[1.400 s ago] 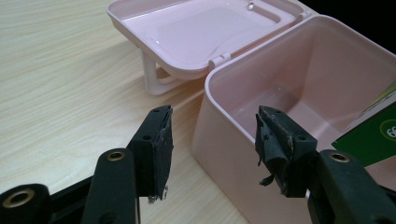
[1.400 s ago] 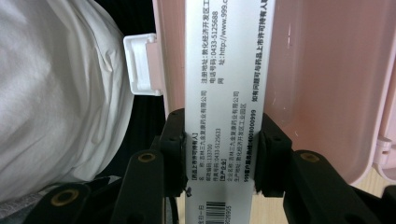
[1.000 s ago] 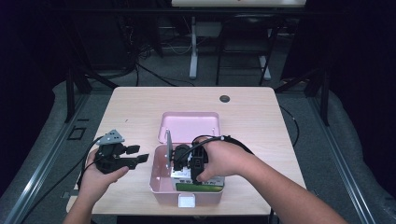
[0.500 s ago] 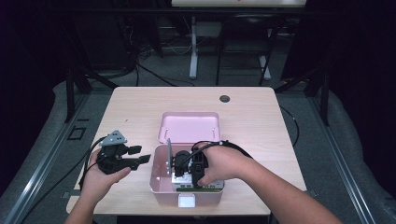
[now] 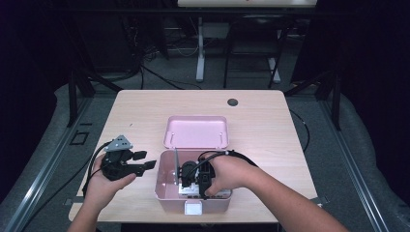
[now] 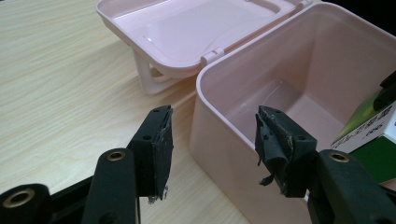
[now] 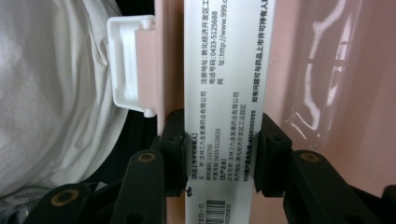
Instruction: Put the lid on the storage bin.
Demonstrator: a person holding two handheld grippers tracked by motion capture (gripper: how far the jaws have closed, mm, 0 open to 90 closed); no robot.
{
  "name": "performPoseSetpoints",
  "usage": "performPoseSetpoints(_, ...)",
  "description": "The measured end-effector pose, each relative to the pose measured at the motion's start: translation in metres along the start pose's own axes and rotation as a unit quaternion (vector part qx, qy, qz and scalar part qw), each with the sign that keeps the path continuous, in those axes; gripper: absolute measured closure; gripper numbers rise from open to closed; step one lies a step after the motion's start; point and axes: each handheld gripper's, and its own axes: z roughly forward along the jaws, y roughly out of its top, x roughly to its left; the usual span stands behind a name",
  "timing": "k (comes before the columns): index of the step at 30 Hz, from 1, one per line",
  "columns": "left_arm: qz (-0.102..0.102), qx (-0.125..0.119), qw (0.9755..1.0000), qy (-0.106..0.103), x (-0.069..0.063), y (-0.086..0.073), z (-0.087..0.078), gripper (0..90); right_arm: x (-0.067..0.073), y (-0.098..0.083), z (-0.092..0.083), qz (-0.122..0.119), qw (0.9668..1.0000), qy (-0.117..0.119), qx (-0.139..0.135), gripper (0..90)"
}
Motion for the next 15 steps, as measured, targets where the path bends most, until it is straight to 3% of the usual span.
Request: performPoseSetpoints(15,0.001,-0.002,1.0,0.0,-0.0011,0.0004,-0.0001,46.5,-0.0065,-0.0019,0.0085,0.005,1.0,0.002,0.0,61.6)
